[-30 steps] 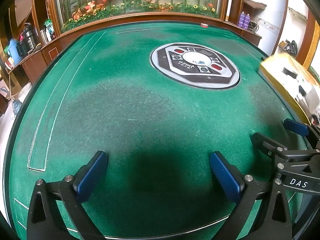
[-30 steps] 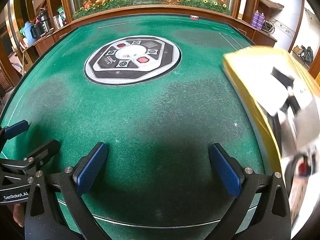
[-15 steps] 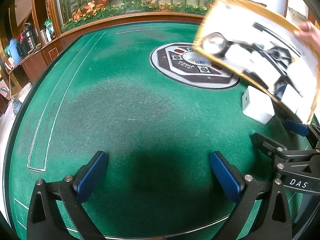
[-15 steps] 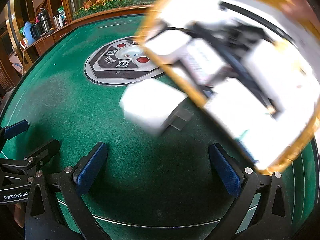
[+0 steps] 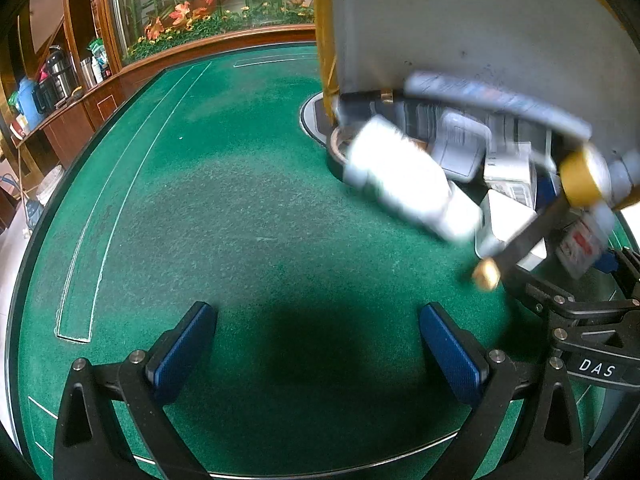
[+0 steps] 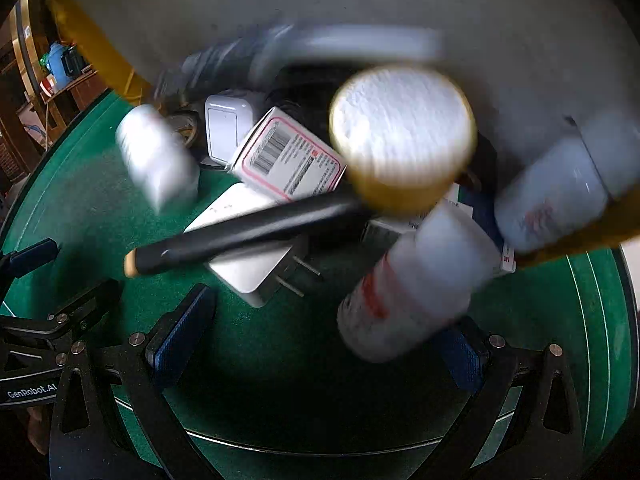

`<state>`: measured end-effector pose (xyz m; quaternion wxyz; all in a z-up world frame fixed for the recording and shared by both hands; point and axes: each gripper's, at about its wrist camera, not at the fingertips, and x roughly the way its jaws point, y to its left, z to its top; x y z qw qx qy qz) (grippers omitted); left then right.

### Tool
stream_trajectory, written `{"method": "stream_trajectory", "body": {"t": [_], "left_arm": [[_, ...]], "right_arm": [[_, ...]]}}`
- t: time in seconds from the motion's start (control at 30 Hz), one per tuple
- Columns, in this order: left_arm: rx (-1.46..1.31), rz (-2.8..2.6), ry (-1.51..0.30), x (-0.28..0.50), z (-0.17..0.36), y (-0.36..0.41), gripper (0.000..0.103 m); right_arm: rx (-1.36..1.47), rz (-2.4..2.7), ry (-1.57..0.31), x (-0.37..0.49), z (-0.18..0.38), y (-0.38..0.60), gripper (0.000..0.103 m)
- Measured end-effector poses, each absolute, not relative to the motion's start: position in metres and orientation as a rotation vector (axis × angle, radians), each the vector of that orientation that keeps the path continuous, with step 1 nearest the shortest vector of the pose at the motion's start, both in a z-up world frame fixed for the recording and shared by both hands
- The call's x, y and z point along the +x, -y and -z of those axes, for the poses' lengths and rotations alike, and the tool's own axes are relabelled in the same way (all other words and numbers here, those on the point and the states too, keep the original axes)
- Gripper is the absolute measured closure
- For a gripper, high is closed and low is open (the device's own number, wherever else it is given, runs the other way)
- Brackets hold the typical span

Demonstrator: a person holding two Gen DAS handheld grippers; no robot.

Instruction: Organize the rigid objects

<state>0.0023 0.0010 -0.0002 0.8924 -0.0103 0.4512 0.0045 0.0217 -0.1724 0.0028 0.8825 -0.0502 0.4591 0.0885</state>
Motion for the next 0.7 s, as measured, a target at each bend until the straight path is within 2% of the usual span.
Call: {"method": "stream_trajectory", "body": {"t": [0.7], "left_arm": [[-0.02,-0.01,-0.933,0.003,0.001,-0.003,0.0]], "right_arm": [[-0.105,-0.189,-0.956,0.021,-0.003,0.184,0.0]]}}
